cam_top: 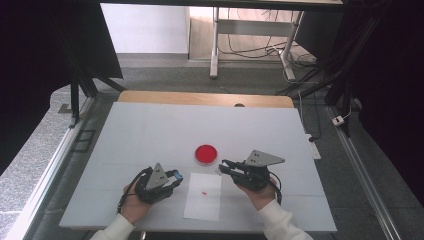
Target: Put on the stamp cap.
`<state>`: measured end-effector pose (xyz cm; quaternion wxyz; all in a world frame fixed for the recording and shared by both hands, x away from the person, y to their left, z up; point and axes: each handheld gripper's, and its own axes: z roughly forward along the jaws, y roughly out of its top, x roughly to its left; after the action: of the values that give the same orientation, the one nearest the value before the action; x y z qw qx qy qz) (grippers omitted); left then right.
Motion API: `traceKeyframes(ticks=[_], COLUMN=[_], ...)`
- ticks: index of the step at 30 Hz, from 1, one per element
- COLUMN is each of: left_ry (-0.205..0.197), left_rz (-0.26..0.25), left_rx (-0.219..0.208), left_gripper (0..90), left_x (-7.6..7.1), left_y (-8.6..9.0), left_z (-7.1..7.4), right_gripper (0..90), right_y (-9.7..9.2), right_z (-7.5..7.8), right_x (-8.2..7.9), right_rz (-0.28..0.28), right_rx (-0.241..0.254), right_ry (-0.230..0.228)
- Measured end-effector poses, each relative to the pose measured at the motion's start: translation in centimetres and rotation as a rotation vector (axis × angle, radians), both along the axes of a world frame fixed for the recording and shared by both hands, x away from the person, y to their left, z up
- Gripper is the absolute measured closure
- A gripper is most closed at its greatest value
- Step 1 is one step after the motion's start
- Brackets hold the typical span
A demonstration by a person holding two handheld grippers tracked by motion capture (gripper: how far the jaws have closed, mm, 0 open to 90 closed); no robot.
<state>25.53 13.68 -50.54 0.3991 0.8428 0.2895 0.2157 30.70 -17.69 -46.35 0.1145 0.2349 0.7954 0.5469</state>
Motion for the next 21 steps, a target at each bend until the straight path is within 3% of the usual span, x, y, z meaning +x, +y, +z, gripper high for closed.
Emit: traceKeyframes(ticks=[21], left_ry=[-0.008], left_rz=[-0.045], left_rx=[0.006], left_gripper=[64.1], left_x=[1.7], left_y=[-4.0], left_z=[0.5], right_gripper=[75.3], right_y=[-0.2], right_z=[0.4], right_x=[0.0], right_rz=[-0.011], right_rx=[0.025], right_ry=[-0.011])
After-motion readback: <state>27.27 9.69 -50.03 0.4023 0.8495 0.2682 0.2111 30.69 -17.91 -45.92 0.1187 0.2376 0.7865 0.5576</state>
